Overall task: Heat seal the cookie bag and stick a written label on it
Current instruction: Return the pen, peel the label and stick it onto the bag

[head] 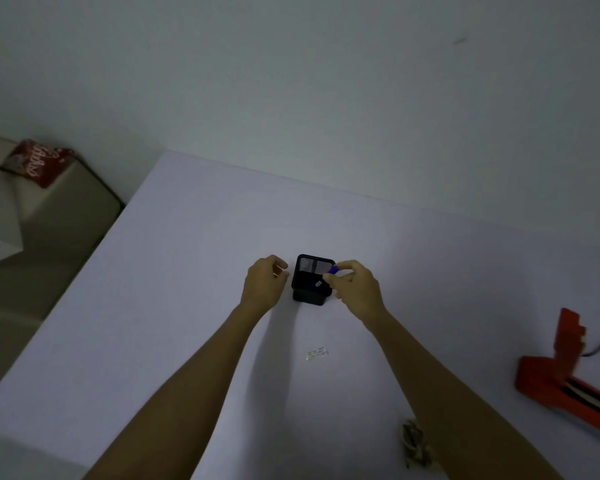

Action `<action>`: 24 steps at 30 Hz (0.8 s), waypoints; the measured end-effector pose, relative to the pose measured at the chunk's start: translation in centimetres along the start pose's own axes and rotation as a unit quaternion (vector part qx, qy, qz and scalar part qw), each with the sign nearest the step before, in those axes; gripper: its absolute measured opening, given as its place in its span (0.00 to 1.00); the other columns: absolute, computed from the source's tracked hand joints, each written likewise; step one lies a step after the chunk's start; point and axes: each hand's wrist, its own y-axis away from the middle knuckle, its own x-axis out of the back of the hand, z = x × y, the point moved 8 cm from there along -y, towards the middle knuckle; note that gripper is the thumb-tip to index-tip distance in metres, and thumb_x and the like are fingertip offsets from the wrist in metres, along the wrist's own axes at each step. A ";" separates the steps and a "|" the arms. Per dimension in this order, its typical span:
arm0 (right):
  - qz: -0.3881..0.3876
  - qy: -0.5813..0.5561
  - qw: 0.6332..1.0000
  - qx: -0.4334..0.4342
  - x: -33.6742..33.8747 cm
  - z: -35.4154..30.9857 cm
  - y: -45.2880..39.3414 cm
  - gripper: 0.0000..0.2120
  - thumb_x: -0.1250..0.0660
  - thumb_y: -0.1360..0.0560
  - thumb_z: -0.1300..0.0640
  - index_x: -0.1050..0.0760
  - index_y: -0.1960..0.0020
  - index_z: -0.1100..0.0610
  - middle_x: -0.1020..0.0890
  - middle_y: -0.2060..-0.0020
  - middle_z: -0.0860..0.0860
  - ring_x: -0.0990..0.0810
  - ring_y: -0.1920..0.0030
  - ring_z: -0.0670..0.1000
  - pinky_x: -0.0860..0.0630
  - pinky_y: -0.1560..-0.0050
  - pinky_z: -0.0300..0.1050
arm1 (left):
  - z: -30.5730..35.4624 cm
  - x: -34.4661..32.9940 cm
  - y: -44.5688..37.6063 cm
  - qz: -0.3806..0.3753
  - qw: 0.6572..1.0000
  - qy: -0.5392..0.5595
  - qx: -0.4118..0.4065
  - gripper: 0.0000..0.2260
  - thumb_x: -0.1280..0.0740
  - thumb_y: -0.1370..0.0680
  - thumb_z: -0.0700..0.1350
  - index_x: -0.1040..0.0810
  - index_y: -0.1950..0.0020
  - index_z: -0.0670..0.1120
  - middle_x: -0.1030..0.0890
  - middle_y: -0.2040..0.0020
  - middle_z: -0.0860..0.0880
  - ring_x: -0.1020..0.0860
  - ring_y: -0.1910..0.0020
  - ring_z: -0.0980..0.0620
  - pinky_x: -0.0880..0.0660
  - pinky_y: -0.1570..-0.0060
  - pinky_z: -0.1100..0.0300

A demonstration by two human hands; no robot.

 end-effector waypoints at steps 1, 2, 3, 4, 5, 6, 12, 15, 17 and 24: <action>0.011 -0.004 1.000 0.001 0.2 0.2 0.5 0.16 0.27 0.28 0.52 0.28 0.44 0.54 0.19 0.61 0.53 0.20 0.61 0.52 0.24 0.59 0.43 | -0.2 -0.1 0.0 0.000 1.000 0.003 0.003 0.08 0.35 0.22 0.42 0.22 0.46 0.43 0.20 0.49 0.44 0.24 0.56 0.52 0.30 0.56 0.61; 0.043 -0.009 0.999 0.003 0.7 0.5 1.1 0.19 0.28 0.27 0.53 0.31 0.41 0.52 0.20 0.62 0.52 0.20 0.61 0.52 0.25 0.60 0.41 | -0.3 -0.2 0.1 0.001 1.000 0.006 0.006 0.08 0.35 0.22 0.42 0.22 0.46 0.43 0.20 0.49 0.45 0.24 0.56 0.52 0.30 0.57 0.61; 0.092 -0.015 0.996 0.007 1.4 1.0 1.9 0.20 0.29 0.26 0.54 0.33 0.40 0.52 0.21 0.62 0.51 0.21 0.62 0.50 0.26 0.63 0.39 | -0.5 -0.3 0.2 0.002 1.000 0.009 0.008 0.08 0.35 0.22 0.42 0.22 0.46 0.43 0.20 0.50 0.45 0.24 0.57 0.52 0.31 0.57 0.61; 0.145 -0.010 0.989 0.018 2.2 1.4 3.0 0.18 0.31 0.25 0.56 0.33 0.39 0.54 0.22 0.62 0.51 0.23 0.64 0.48 0.28 0.65 0.37 | -0.7 -0.5 0.4 0.004 1.000 0.013 0.012 0.07 0.35 0.22 0.42 0.22 0.46 0.43 0.20 0.50 0.45 0.24 0.57 0.52 0.30 0.57 0.61; 0.178 0.010 0.983 0.035 2.5 2.0 4.1 0.15 0.33 0.24 0.58 0.32 0.39 0.56 0.23 0.62 0.51 0.24 0.66 0.47 0.29 0.67 0.36 | -0.9 -0.7 0.6 0.006 1.000 0.016 0.015 0.07 0.36 0.22 0.42 0.22 0.46 0.42 0.20 0.50 0.45 0.24 0.57 0.52 0.30 0.57 0.61; 0.179 0.046 0.981 0.057 2.1 2.8 5.1 0.13 0.35 0.23 0.61 0.29 0.40 0.57 0.22 0.59 0.52 0.24 0.66 0.47 0.29 0.66 0.35 | -1.1 -1.0 0.9 0.005 1.000 0.018 0.019 0.07 0.36 0.22 0.41 0.22 0.46 0.42 0.20 0.50 0.44 0.24 0.57 0.52 0.30 0.58 0.62; -0.010 0.357 0.911 0.204 -5.1 9.6 9.3 0.30 0.26 0.42 0.74 0.21 0.41 0.61 0.18 0.44 0.57 0.18 0.44 0.58 0.21 0.44 0.54 | -3.3 -4.4 3.5 -0.029 0.998 0.012 0.045 0.08 0.36 0.22 0.40 0.21 0.45 0.40 0.19 0.48 0.43 0.22 0.50 0.48 0.31 0.56 0.63; -0.060 0.436 0.878 0.191 -6.4 11.5 10.1 0.37 0.21 0.51 0.70 0.20 0.41 0.60 0.18 0.42 0.56 0.18 0.43 0.57 0.22 0.45 0.52 | -4.5 -6.4 4.9 -0.053 0.997 -0.006 0.056 0.10 0.37 0.22 0.39 0.22 0.43 0.40 0.19 0.45 0.42 0.22 0.47 0.46 0.30 0.53 0.64; -0.077 0.463 0.863 0.186 -6.7 12.0 10.5 0.39 0.21 0.51 0.68 0.21 0.39 0.60 0.19 0.40 0.56 0.19 0.42 0.57 0.22 0.45 0.51 | -5.0 -7.5 5.8 -0.067 0.996 -0.020 0.056 0.11 0.38 0.22 0.38 0.22 0.41 0.40 0.20 0.44 0.42 0.22 0.45 0.46 0.30 0.50 0.63; -0.096 0.493 0.849 0.162 -7.5 12.8 11.3 0.42 0.23 0.48 0.67 0.27 0.33 0.64 0.24 0.34 0.59 0.24 0.36 0.61 0.23 0.42 0.54 | -4.7 -10.7 8.6 -0.094 0.993 -0.068 0.011 0.08 0.40 0.21 0.39 0.21 0.49 0.39 0.20 0.49 0.41 0.22 0.51 0.46 0.28 0.52 0.59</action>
